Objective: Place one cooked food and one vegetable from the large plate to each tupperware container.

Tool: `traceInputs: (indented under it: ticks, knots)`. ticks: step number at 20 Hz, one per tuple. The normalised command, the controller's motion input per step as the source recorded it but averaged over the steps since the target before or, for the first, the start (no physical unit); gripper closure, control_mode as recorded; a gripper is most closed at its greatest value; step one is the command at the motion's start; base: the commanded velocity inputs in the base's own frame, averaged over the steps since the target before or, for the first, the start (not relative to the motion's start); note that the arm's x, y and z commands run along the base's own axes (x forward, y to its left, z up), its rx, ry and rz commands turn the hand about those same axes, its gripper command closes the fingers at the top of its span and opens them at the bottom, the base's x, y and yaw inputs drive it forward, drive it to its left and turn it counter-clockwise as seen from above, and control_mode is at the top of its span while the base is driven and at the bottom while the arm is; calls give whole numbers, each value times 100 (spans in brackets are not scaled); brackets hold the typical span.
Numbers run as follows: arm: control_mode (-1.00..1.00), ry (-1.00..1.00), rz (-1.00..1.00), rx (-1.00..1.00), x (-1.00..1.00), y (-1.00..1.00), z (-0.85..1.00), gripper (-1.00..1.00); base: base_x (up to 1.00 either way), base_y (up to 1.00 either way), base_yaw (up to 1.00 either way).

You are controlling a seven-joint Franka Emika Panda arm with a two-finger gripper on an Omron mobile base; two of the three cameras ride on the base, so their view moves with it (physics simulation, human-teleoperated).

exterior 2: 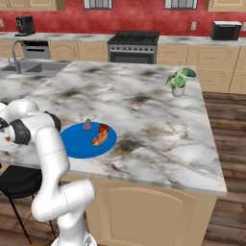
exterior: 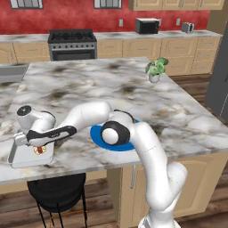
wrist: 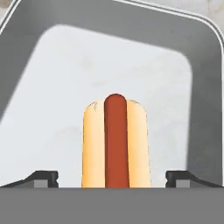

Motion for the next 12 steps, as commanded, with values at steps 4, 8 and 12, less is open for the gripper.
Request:
traceInputs:
  ticks: [4, 8, 12]
  knots:
    - [-100, 0, -11, 0, -30, -14, 62, -100, 0, 0, 0]
    - [-100, 0, -8, 0, -55, -77, 39, -100, 0, 0, 0]
    - [-100, 0, -6, 0, -47, -84, 64, -100, 0, 0, 0]
